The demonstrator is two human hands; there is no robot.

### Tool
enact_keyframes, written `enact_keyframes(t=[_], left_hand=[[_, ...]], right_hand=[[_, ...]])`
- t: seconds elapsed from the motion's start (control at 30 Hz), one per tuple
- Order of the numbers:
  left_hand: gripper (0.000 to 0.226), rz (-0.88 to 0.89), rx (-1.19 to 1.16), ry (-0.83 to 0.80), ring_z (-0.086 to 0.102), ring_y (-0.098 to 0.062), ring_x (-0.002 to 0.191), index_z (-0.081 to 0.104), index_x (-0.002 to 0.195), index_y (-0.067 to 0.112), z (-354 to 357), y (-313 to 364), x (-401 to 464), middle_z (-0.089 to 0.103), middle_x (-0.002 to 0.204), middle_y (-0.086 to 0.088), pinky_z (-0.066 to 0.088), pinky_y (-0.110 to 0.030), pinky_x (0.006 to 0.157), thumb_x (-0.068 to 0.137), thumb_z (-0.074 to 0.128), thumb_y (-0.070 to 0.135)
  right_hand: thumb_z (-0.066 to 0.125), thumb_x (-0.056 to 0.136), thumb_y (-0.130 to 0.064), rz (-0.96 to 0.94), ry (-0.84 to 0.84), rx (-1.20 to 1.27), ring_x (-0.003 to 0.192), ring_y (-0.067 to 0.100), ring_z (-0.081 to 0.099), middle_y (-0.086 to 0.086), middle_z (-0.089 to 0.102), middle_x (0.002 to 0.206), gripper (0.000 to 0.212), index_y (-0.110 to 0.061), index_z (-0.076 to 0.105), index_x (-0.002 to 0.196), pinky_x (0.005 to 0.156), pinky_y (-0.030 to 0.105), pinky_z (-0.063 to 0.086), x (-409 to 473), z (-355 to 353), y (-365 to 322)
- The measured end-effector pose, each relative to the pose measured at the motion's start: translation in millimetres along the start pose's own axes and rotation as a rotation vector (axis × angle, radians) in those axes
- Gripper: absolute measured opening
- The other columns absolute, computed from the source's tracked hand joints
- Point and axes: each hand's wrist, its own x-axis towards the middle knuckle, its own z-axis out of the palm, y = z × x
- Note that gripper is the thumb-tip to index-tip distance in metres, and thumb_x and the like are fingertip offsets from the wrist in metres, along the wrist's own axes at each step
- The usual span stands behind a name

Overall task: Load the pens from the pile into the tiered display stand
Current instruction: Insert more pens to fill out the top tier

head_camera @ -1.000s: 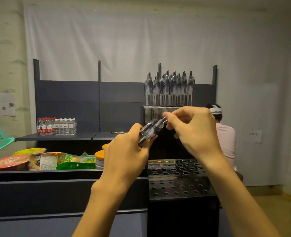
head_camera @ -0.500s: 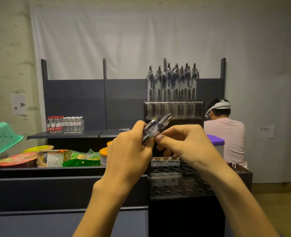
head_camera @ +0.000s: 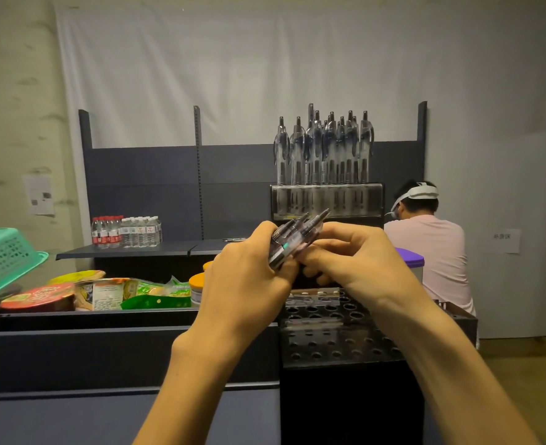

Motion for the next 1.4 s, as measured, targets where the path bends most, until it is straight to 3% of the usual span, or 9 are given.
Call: enact_keyframes(t=[0.07, 0.17, 0.27, 0.47, 0.7, 0.9, 1.1, 1.27, 1.4], left_hand=[[0.017, 0.002, 0.01, 0.0, 0.053, -0.01, 0.059, 0.046, 0.091, 0.027, 0.8, 1.1, 0.1, 0.06, 0.074, 0.011, 0.038, -0.025, 0.047, 0.088, 0.062, 0.034], [0.017, 0.004, 0.018, -0.012, 0.059, -0.017, 0.065, 0.048, 0.097, 0.023, 2.7, 2.6, -0.5, 0.065, 0.08, 0.004, 0.049, -0.038, 0.053, 0.09, 0.059, 0.034], [0.018, 0.01, 0.031, -0.02, 0.06, -0.021, 0.068, 0.048, 0.099, 0.021, 4.0, 4.5, -1.8, 0.066, 0.082, 0.001, 0.051, -0.043, 0.056, 0.092, 0.056, 0.035], [0.018, 0.0, 0.085, -0.033, 0.045, -0.012, 0.056, 0.038, 0.093, 0.025, 5.1, 8.8, -1.4, 0.054, 0.072, 0.009, 0.039, -0.03, 0.049, 0.094, 0.052, 0.037], [0.022, -0.038, 0.134, -0.05, 0.044, -0.015, 0.061, 0.034, 0.092, 0.024, -0.9, 10.0, -2.2, 0.049, 0.075, 0.009, 0.041, -0.033, 0.055, 0.095, 0.048, 0.04], [0.027, 0.001, 0.085, 0.023, 0.048, -0.016, 0.059, 0.038, 0.093, 0.023, -8.4, 13.0, -3.4, 0.056, 0.077, 0.008, 0.039, -0.03, 0.049, 0.092, 0.05, 0.047], [0.036, 0.011, 0.167, -0.009, 0.054, -0.02, 0.06, 0.041, 0.091, 0.022, -16.2, 2.3, -8.9, 0.055, 0.069, 0.007, 0.046, -0.037, 0.052, 0.088, 0.043, 0.058], [0.038, 0.054, 0.331, -0.104, 0.052, -0.014, 0.068, 0.033, 0.094, 0.027, -18.4, -3.1, -11.2, 0.056, 0.082, 0.009, 0.042, -0.03, 0.055, 0.084, 0.025, 0.063], [0.049, 0.109, 0.357, -0.079, 0.05, -0.015, 0.066, 0.038, 0.096, 0.026, -16.4, -4.9, -9.7, 0.053, 0.078, 0.009, 0.037, -0.029, 0.053, 0.079, 0.016, 0.067]], right_hand=[[0.073, 0.081, -0.014, -0.007, 0.017, 0.025, 0.066, 0.004, 0.065, 0.0, 0.074, 0.075, 0.009, -0.019, 0.075, 0.088, 0.058, 0.014, 0.048, -0.2, 0.2, 0.2], [0.071, 0.083, -0.017, -0.005, 0.037, 0.031, 0.067, 0.005, 0.066, 0.0, 0.073, 0.075, 0.006, -0.014, 0.074, 0.087, 0.058, 0.014, 0.049, 0.3, 1.4, 0.8], [0.069, 0.085, -0.019, -0.004, 0.079, 0.01, 0.069, 0.007, 0.066, 0.002, 0.072, 0.075, 0.008, -0.011, 0.072, 0.086, 0.059, 0.016, 0.05, 1.2, 2.9, 2.3], [0.063, 0.09, -0.019, 0.011, 0.152, 0.027, 0.065, 0.005, 0.066, 0.0, 0.073, 0.074, 0.008, -0.012, 0.066, 0.087, 0.057, 0.016, 0.05, 2.7, 5.8, 2.2], [0.056, 0.095, -0.022, 0.003, 0.221, 0.111, 0.066, 0.014, 0.071, 0.002, 0.075, 0.078, 0.01, -0.013, 0.054, 0.099, 0.055, 0.021, 0.052, 0.0, 8.5, -5.9], [0.063, 0.092, -0.017, -0.025, 0.24, 0.115, 0.068, 0.008, 0.069, 0.0, 0.075, 0.082, 0.009, -0.016, 0.062, 0.1, 0.057, 0.019, 0.053, 0.0, 12.8, -19.9], [0.056, 0.097, -0.017, -0.129, 0.53, 0.154, 0.056, 0.003, 0.064, -0.001, 0.069, 0.075, 0.005, -0.016, 0.059, 0.1, 0.056, 0.018, 0.054, 14.8, -5.0, -40.3], [0.056, 0.097, -0.02, -0.259, 0.655, -0.034, 0.057, 0.007, 0.065, 0.001, 0.068, 0.08, 0.006, -0.02, 0.054, 0.102, 0.063, 0.027, 0.059, 38.6, -14.1, -47.2], [0.057, 0.097, -0.021, -0.291, 0.696, -0.105, 0.064, 0.016, 0.069, 0.005, 0.07, 0.083, 0.01, -0.019, 0.052, 0.105, 0.062, 0.029, 0.059, 56.3, -13.4, -48.6]])
